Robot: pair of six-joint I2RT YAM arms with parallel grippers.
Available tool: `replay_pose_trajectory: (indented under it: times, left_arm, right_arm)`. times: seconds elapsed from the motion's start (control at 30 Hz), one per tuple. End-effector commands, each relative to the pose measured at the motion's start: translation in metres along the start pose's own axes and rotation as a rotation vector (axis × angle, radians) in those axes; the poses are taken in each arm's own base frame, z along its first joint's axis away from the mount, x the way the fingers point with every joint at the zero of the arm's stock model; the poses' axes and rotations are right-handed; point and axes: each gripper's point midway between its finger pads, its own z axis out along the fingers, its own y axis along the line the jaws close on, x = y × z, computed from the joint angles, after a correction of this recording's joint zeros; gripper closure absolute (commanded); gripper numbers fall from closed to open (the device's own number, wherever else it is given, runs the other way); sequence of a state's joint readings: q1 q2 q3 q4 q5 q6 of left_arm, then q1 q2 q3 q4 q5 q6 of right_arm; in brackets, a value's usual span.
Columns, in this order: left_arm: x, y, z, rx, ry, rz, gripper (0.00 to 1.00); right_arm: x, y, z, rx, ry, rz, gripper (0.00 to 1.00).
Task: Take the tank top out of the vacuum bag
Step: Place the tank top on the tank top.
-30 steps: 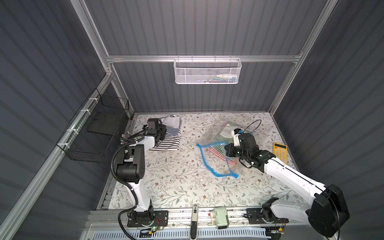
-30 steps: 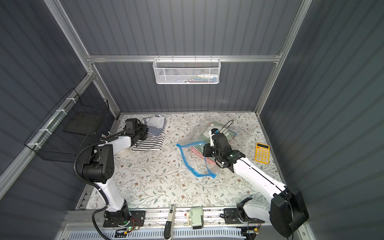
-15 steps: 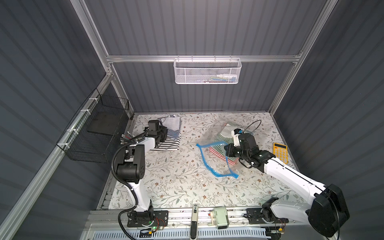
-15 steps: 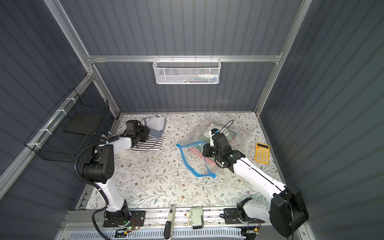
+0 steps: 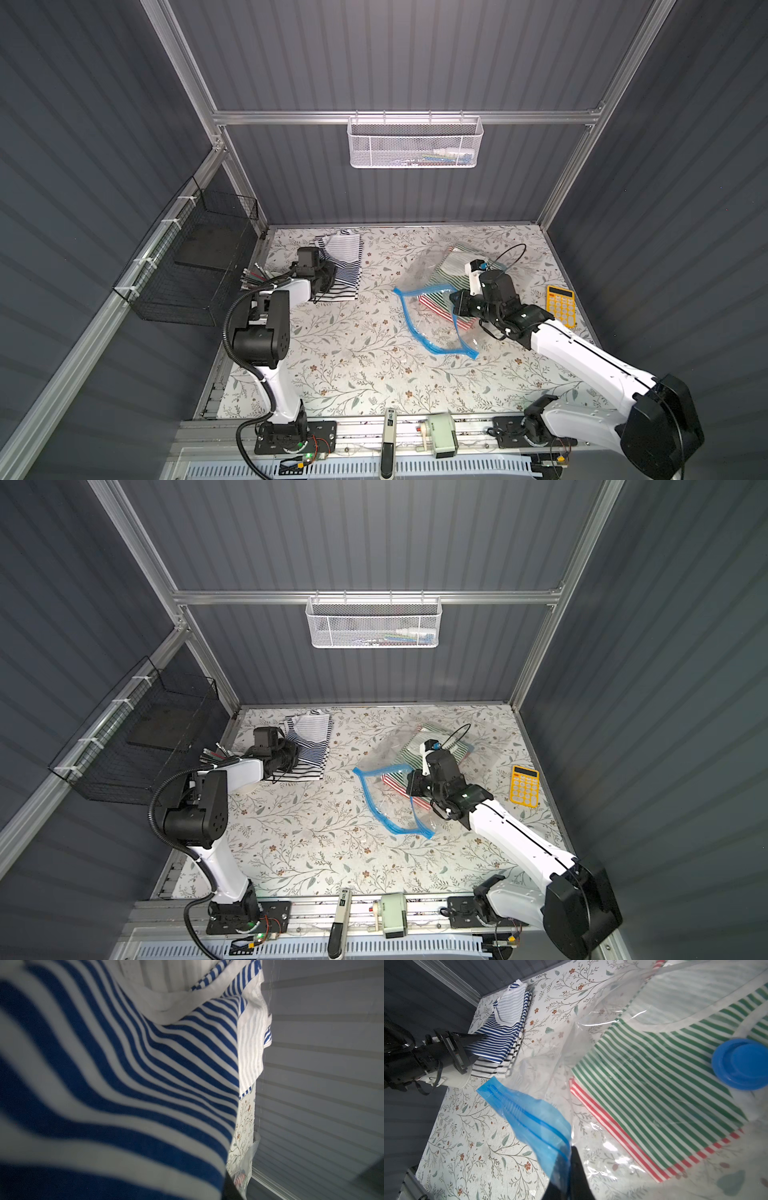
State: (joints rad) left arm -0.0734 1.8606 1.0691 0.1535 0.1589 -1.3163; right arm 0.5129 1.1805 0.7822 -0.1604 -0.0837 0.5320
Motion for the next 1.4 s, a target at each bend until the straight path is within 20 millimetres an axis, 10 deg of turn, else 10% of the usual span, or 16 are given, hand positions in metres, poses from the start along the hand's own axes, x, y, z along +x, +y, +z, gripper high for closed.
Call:
replay_pose_trajectory:
  times: [0.0, 0.17, 0.3, 0.7, 1.07, 1.37]
  left_arm:
    - [0.008, 0.002, -0.007, -0.022, 0.023, 0.052, 0.71]
    - [0.006, 0.002, -0.009, -0.035, 0.020, 0.095, 0.77]
    - [0.003, -0.005, -0.012, -0.030, 0.004, 0.111, 1.00]
    - [0.001, -0.015, -0.034, -0.051, -0.042, 0.190, 1.00]
    - [0.028, 0.025, -0.011, -0.135, 0.084, 0.155, 0.73]
    - [0.025, 0.038, -0.040, -0.265, 0.047, 0.301, 0.60]
  right_arm:
    - [-0.003, 0.001, -0.002, -0.011, -0.017, 0.004, 1.00]
    - [-0.004, 0.002, -0.003, -0.013, -0.018, 0.005, 1.00]
    - [-0.003, 0.002, -0.004, -0.015, -0.018, 0.007, 1.00]
    - [-0.001, 0.001, -0.009, -0.016, -0.026, 0.017, 1.00]
    - [0.000, 0.002, -0.007, -0.024, -0.020, 0.026, 1.00]
    - [-0.001, 0.002, -0.008, -0.030, -0.027, 0.031, 1.00]
